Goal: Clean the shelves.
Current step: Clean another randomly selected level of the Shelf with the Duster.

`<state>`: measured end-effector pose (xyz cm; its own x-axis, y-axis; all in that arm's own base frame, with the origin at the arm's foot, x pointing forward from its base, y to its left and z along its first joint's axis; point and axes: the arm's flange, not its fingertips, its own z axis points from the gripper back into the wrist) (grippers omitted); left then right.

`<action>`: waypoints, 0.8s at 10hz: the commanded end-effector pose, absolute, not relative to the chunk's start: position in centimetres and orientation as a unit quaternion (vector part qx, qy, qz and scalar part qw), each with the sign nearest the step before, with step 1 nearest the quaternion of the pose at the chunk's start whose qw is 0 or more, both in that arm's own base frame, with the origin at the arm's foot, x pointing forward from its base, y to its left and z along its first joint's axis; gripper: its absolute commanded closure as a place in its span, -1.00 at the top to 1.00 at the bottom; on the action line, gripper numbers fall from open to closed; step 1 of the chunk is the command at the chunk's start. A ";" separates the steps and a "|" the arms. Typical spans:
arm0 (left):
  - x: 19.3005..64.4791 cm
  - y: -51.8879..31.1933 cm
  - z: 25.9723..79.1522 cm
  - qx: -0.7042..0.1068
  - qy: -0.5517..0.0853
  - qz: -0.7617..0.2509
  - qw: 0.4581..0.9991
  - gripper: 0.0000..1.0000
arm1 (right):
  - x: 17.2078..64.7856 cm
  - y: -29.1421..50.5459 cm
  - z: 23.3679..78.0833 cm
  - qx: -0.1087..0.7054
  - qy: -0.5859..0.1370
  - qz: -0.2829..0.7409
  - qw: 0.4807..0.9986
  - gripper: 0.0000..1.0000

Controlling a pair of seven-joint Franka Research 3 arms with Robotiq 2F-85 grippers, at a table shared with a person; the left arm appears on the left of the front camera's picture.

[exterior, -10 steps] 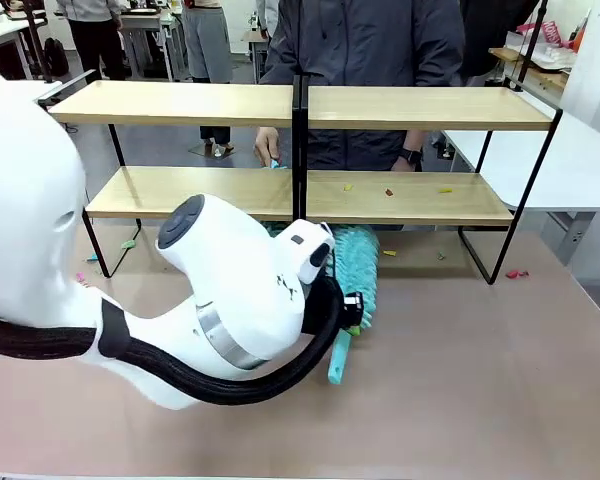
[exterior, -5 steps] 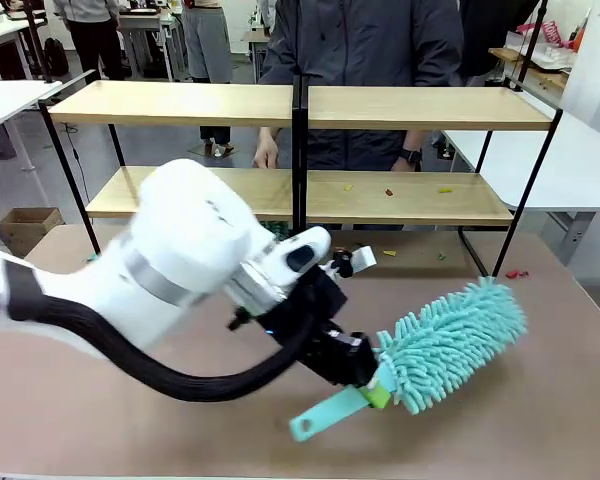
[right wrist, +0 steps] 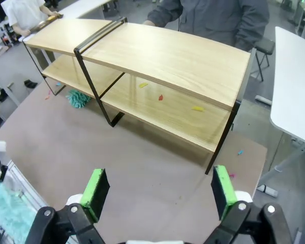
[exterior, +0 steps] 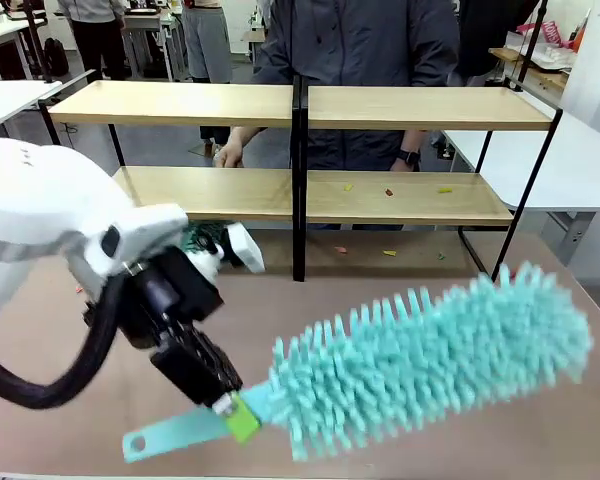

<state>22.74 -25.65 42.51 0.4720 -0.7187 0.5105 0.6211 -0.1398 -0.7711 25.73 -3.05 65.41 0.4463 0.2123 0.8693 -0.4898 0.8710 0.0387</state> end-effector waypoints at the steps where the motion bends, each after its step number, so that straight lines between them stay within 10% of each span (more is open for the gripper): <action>1: 21.7 -24.2 42.7 -0.609 -0.013 -0.483 0.630 -0.74 | 25.8 -3.1 65.4 0.145 -0.483 0.209 0.837 1.00; 2: 22.6 -24.6 42.5 -0.578 -0.048 -0.423 0.696 -0.74 | 25.8 -3.1 65.4 0.145 -0.483 0.209 0.837 1.00; 5: 23.5 -25.1 43.9 -0.574 0.016 -0.502 0.646 -0.74 | 25.8 -3.1 65.4 0.145 -0.483 0.209 0.837 1.00; 8: 26.0 -26.7 41.6 -0.530 0.017 -0.458 0.714 -0.74 | 25.8 -3.1 65.4 0.145 -0.483 0.209 0.837 1.00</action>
<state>24.72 -25.66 42.30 0.5499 -0.6595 0.5125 0.6356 -0.0677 -0.7691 25.74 -3.05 65.39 0.4467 0.2125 0.8691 -0.4897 0.8710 0.0387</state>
